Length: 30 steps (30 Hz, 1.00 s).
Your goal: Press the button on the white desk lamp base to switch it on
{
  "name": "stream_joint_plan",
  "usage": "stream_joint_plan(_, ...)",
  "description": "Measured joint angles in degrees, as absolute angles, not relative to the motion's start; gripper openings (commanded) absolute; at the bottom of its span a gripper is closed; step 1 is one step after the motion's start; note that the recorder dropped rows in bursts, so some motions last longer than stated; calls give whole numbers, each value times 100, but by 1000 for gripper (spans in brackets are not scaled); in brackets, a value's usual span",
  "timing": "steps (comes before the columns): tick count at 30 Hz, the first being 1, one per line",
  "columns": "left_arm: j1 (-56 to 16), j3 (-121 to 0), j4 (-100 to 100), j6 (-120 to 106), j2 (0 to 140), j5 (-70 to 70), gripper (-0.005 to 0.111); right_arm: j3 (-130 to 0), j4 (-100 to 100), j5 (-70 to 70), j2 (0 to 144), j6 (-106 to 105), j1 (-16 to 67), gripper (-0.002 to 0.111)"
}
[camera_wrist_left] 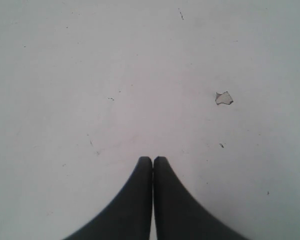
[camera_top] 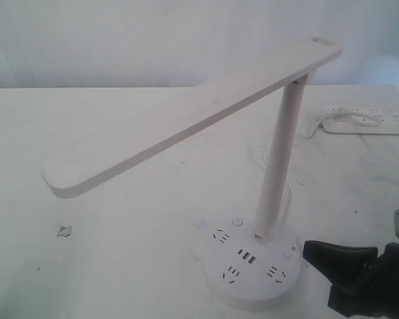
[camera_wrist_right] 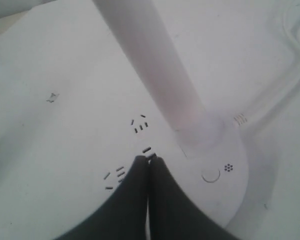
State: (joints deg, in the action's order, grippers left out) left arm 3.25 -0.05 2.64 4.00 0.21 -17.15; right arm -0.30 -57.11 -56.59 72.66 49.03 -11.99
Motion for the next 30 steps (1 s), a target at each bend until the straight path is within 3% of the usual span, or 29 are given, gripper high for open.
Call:
stream_joint_plan(12, 325, -5, 264, 400, 21, -1715, 0, -201, -5017, -5715, 7414, 4058, -1199, 0)
stream_joint_plan(22, 325, -5, 264, 400, 21, -1715, 0, -989, -4830, -5704, 9654, 3938, -1199, 0)
stream_joint_plan(30, 325, -5, 264, 400, 21, -1715, 0, -942, -5569, -6481, 10017, 3938, -1199, 0)
